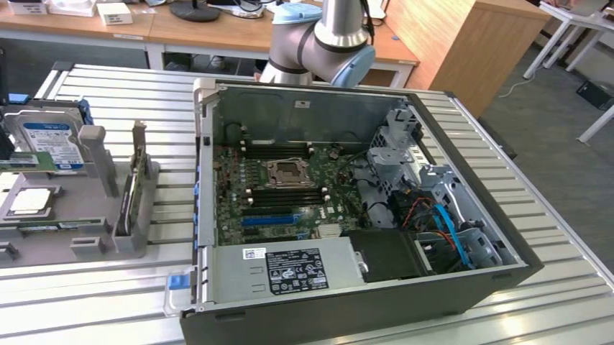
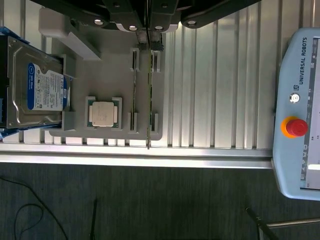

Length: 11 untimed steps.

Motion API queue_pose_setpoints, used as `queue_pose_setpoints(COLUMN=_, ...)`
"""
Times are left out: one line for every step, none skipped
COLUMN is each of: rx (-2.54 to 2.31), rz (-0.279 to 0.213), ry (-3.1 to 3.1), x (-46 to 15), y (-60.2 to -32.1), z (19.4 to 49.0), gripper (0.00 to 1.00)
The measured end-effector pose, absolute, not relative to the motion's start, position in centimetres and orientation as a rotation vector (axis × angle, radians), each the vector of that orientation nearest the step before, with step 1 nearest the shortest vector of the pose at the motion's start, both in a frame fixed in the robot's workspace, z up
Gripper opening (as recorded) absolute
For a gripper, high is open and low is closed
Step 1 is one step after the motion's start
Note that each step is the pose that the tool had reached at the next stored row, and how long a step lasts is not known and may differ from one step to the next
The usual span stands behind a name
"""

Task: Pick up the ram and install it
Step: 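Pick up the ram and move it above insertion slot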

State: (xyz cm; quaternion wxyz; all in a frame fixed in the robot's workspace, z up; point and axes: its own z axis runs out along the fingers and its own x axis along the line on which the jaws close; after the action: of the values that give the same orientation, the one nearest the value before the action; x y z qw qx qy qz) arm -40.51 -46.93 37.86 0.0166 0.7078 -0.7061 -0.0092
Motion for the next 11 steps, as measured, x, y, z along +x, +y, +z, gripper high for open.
queue_pose_setpoints(rx=2.200, rz=-0.029, ry=-2.195, x=-40.51, y=-46.93, z=37.86, gripper=0.11)
queue_pose_setpoints(rx=2.200, rz=-0.029, ry=-2.195, x=-40.51, y=-46.93, z=37.86, gripper=0.11)
queue_pose_setpoints(rx=2.200, rz=-0.029, ry=-2.195, x=-40.51, y=-46.93, z=37.86, gripper=0.11)
queue_pose_setpoints(rx=2.200, rz=-0.029, ry=-2.195, x=-40.51, y=-46.93, z=37.86, gripper=0.11)
queue_pose_setpoints(rx=2.200, rz=-0.029, ry=-2.195, x=-40.51, y=-46.93, z=37.87, gripper=0.11)
queue_pose_setpoints(rx=2.200, rz=-0.029, ry=-2.195, x=-40.52, y=-46.93, z=37.92, gripper=0.11)
queue_pose_setpoints(rx=2.200, rz=-0.029, ry=-2.195, x=-40.51, y=-46.93, z=38.01, gripper=0.11)
queue_pose_setpoints(rx=2.200, rz=-0.029, ry=-2.195, x=-40.51, y=-46.93, z=38.14, gripper=0.11)
queue_pose_setpoints(rx=2.200, rz=-0.029, ry=-2.195, x=-40.51, y=-46.93, z=38.31, gripper=0.11)
queue_pose_setpoints(rx=2.200, rz=-0.029, ry=-2.195, x=-40.51, y=-46.93, z=38.52, gripper=0.11)
queue_pose_setpoints(rx=2.200, rz=-0.029, ry=-2.195, x=-40.51, y=-46.93, z=38.73, gripper=0.11)
